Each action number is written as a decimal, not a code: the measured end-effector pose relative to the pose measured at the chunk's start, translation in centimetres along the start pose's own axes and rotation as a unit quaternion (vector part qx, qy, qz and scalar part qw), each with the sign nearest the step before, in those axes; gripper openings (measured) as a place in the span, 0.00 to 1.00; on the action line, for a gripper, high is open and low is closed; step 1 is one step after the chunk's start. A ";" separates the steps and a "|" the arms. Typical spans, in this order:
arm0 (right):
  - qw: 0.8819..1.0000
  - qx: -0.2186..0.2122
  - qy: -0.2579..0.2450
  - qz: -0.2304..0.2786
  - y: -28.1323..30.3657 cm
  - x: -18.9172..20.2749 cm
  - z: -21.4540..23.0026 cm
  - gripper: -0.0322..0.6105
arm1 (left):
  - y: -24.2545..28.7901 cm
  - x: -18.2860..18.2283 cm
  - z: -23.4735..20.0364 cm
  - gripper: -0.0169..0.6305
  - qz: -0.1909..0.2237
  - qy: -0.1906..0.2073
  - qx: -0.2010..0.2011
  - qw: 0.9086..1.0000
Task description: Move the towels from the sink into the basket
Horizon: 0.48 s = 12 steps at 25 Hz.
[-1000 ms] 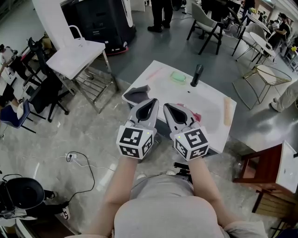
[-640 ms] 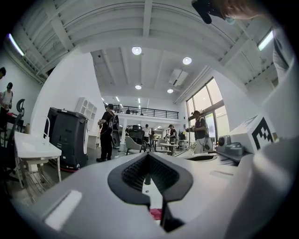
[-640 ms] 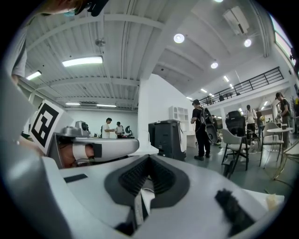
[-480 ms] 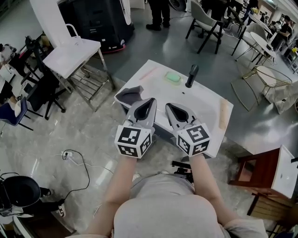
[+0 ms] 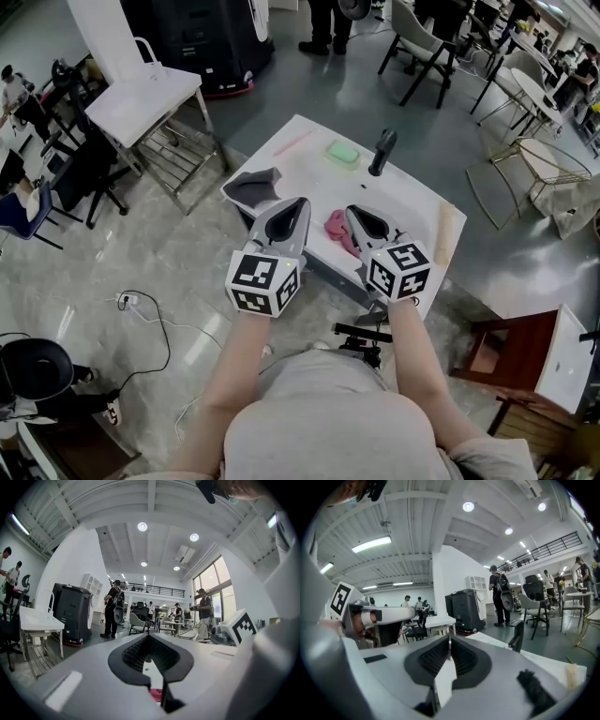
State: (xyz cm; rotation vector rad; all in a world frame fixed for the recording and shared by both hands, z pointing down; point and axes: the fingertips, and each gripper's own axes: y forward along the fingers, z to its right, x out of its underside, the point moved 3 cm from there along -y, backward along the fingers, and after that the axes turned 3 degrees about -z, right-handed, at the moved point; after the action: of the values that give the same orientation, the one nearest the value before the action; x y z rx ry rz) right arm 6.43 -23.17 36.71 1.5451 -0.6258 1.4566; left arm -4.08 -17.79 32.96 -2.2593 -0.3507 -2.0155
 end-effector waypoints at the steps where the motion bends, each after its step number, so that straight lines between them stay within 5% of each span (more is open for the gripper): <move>1: 1.000 -0.001 -0.005 -0.014 0.4 0.6 0.5 0.08 | 0.1 0.1 -0.1 0.03 -0.002 0.000 -0.001 1.000; 12: 0.984 -0.013 -0.021 -0.176 4.0 6.3 5.9 0.30 | 1.6 2.0 -0.3 0.04 -0.038 0.002 -0.003 0.999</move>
State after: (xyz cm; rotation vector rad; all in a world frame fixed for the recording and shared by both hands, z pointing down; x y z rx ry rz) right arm 7.20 -28.79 44.38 1.5766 -0.3689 1.1473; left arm -3.81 -19.19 35.06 -2.2781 -0.4373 -2.0591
